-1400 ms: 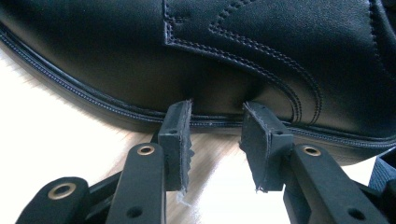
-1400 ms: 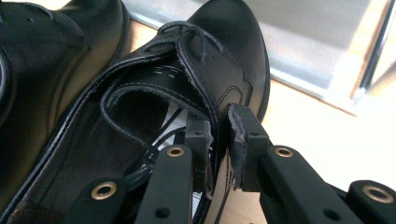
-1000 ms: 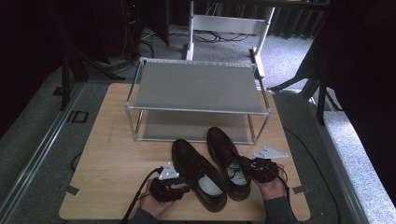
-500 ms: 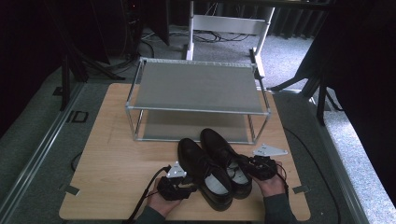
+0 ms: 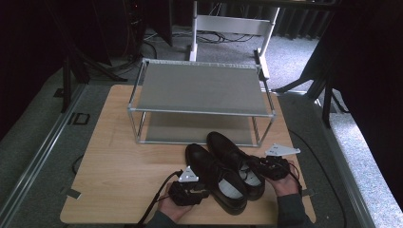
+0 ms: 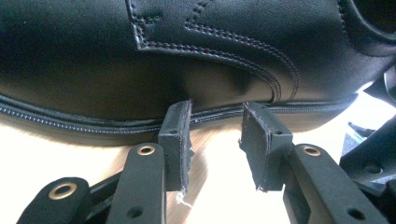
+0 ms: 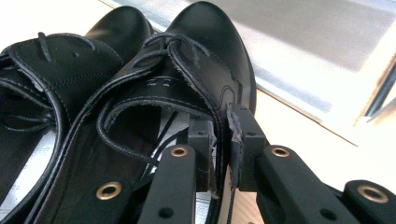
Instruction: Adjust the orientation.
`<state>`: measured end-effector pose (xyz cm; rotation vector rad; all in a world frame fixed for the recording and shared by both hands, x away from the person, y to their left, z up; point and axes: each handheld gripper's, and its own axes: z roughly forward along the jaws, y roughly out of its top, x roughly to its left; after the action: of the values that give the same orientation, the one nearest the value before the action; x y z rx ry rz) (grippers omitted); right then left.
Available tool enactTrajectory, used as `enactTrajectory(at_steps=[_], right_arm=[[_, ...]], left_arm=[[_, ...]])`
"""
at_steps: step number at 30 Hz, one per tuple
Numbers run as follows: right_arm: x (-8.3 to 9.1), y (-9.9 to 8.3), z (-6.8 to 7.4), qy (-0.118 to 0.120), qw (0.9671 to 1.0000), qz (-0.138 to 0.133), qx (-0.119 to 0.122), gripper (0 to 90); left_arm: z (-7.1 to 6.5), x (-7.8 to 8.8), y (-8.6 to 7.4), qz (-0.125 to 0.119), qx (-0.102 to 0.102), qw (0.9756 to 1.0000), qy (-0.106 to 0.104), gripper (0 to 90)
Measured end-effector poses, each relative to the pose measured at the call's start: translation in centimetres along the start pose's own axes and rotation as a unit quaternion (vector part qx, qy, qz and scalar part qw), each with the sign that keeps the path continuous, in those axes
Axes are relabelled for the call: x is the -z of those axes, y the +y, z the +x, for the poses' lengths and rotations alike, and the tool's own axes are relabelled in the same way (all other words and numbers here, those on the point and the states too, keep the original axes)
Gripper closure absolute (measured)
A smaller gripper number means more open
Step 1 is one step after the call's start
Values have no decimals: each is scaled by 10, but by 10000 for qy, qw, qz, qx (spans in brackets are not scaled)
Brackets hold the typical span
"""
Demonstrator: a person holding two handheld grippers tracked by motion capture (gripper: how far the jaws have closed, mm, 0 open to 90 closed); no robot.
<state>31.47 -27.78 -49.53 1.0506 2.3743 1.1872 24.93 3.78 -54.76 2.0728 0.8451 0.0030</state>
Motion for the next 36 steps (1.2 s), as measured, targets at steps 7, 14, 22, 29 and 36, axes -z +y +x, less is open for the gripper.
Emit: enactTrajectory(at_steps=[7, 14, 22, 29, 36], right_arm=[[4, 0, -16, 61, 10000, 20, 55, 803], [6, 2, -23, 87, 9998, 127, 117, 776], [10, -2, -27, 71, 9998, 152, -135, 631], [23, -9, -26, -191, 9995, 83, -242, 526], [47, -6, -15, -461, 9984, -102, -299, 463]], left_arm=[[-5, -12, 9, 69, -52, 9999, -84, 640], [-5, -14, 11, 90, -127, 9998, -94, 649], [-2, -4, 6, 29, -183, 9998, 45, 580], [10, 15, -3, -102, -88, 9995, 288, 563], [22, 37, -15, -165, 25, 9982, 579, 544]])
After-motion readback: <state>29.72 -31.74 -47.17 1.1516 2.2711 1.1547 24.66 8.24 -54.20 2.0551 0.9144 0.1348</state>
